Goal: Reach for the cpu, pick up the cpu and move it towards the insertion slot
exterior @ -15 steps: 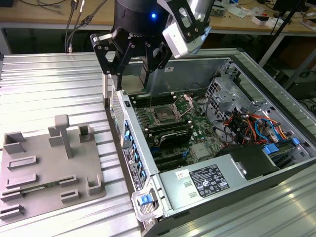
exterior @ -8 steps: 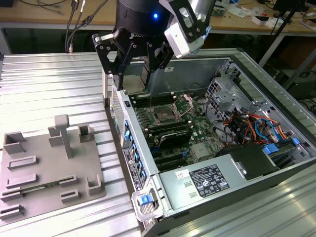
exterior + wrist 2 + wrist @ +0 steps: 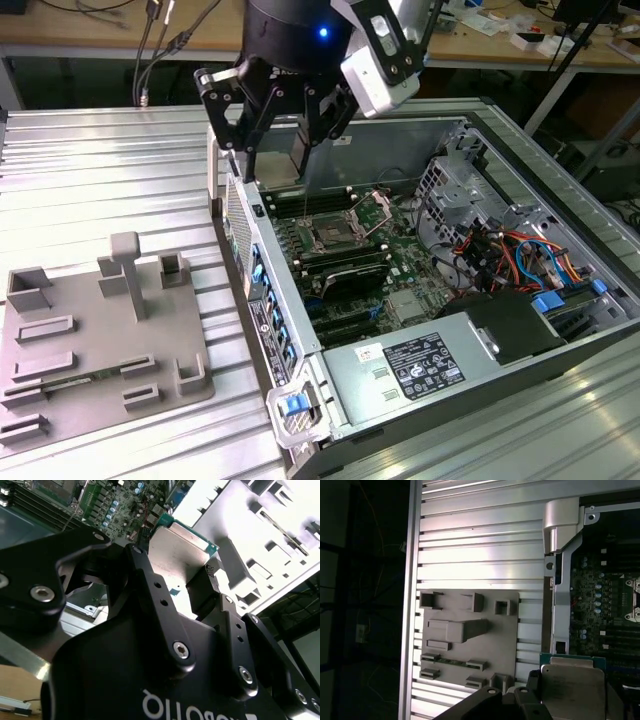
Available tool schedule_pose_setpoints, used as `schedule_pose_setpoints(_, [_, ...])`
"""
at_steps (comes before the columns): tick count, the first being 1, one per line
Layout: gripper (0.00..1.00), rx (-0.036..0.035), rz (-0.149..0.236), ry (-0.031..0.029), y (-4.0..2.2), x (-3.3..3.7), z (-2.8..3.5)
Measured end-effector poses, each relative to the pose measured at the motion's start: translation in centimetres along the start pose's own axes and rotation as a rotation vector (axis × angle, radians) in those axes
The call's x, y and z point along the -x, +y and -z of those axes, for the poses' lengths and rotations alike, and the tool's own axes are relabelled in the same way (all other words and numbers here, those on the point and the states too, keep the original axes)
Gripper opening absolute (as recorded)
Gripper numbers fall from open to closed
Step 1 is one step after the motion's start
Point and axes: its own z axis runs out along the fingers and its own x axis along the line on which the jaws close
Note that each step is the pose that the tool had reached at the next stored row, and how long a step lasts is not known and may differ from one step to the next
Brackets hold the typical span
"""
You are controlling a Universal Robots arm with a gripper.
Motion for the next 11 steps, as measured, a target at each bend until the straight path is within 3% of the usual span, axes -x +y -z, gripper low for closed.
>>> schedule_pose_setpoints(11, [0.55, 0.0001, 0.0, 0.0, -0.11, 1.96, 0.0])
